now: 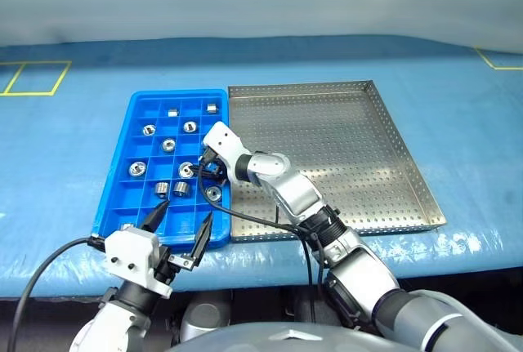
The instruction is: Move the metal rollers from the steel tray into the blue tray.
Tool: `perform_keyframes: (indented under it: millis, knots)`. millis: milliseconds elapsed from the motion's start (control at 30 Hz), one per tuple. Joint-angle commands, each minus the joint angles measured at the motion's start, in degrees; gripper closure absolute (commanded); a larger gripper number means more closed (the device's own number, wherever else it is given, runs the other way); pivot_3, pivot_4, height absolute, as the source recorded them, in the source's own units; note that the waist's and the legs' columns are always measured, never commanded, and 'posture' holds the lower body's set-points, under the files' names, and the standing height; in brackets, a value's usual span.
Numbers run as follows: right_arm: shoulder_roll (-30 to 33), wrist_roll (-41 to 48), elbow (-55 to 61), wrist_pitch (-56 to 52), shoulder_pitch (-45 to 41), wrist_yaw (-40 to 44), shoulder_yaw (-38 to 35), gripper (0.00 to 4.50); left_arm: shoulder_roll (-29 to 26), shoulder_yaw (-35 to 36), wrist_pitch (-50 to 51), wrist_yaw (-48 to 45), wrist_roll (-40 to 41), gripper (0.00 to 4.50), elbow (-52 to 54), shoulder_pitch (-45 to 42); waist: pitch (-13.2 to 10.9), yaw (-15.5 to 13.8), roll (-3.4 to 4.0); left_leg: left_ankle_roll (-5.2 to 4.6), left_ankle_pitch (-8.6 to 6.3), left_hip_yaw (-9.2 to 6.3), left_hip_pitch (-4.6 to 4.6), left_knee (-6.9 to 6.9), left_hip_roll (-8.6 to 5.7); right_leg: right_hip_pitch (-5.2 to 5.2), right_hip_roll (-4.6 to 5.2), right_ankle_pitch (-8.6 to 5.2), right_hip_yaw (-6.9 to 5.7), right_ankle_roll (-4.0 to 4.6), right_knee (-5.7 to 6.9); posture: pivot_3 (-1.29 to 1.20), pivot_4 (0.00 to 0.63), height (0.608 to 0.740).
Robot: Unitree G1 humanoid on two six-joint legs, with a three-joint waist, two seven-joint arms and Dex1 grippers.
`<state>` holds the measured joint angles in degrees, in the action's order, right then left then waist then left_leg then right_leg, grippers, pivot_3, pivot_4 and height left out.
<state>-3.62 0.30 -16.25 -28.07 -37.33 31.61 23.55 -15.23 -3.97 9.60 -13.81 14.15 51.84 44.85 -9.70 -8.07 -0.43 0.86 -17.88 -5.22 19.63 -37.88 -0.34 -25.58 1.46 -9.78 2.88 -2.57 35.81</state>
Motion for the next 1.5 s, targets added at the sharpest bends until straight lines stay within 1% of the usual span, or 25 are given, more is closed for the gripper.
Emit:
perform_keyframes:
  millis: [33, 1500]
  knots:
    - [0.1, 0.0, 1.0, 0.2, -0.1, -0.6, -1.1, 1.49, -0.3, 0.3, 0.0, -0.3, 0.6, 0.0, 1.8, -0.4, 0.0, 0.2, 0.01, 0.0, 0.0, 0.0, -0.01, 0.01, 0.0, 0.0, 0.0, 0.0, 0.0, 0.0, 0.0, 0.42, 0.15, 0.74]
    - [0.6, -0.2, 1.5, -0.2, 0.6, 0.1, 0.2, 1.49, -0.7, -0.7, 1.0, 0.0, 0.5, 0.0, 2.1, -1.6, 0.0, 0.3, 0.01, 0.0, 0.0, 0.0, 0.0, 0.01, 0.0, 0.0, 0.01, -0.01, 0.0, 0.0, -0.01, 0.42, 0.15, 0.74]
